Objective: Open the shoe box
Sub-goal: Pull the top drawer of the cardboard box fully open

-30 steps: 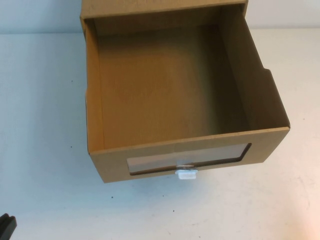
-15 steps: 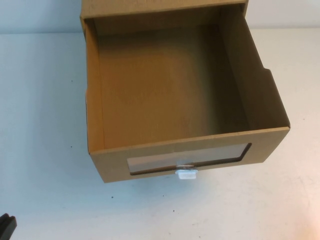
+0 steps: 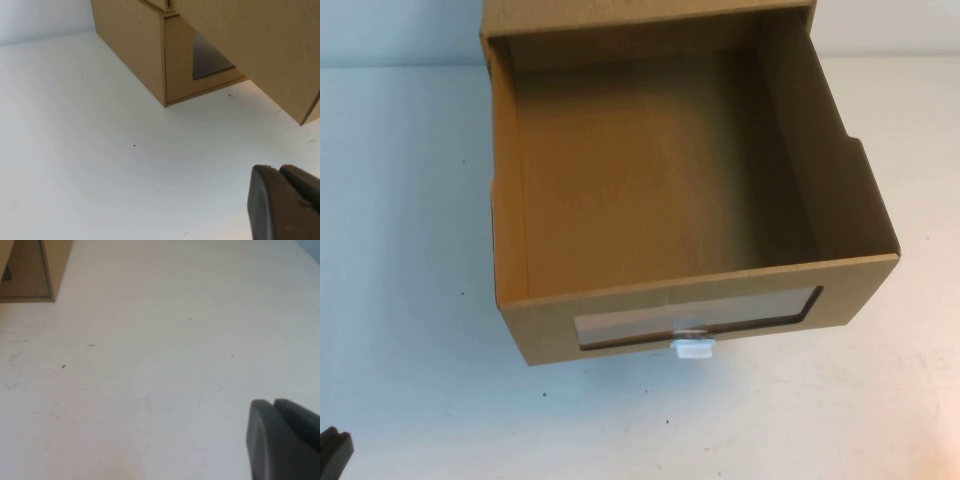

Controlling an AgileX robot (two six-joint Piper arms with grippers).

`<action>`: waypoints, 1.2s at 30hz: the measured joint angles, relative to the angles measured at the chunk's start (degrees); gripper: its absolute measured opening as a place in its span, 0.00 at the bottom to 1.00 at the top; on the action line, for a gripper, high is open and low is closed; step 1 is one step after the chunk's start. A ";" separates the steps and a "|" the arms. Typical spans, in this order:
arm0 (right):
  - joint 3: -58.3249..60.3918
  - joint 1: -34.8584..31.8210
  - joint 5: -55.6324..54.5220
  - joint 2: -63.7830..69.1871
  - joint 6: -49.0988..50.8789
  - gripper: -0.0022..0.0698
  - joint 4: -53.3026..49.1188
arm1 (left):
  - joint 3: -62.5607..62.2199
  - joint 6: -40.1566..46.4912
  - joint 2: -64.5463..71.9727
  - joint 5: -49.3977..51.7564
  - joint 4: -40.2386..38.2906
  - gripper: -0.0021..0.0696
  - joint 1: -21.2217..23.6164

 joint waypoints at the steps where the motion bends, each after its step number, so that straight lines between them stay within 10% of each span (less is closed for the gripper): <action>1: 0.00 0.00 0.00 0.00 0.00 0.01 0.00 | 0.00 0.00 0.00 0.00 0.00 0.02 0.00; 13: 0.00 0.00 0.00 0.00 0.00 0.01 0.00 | 1.31 -2.32 0.00 -5.63 4.44 0.02 0.40; 24: 0.00 0.00 0.00 0.00 0.00 0.01 0.00 | 10.14 -9.80 0.00 -27.70 11.16 0.02 13.77; 36: 0.00 0.00 0.08 -0.03 0.00 0.01 0.00 | 10.99 -9.80 -0.32 -10.24 10.30 0.02 14.28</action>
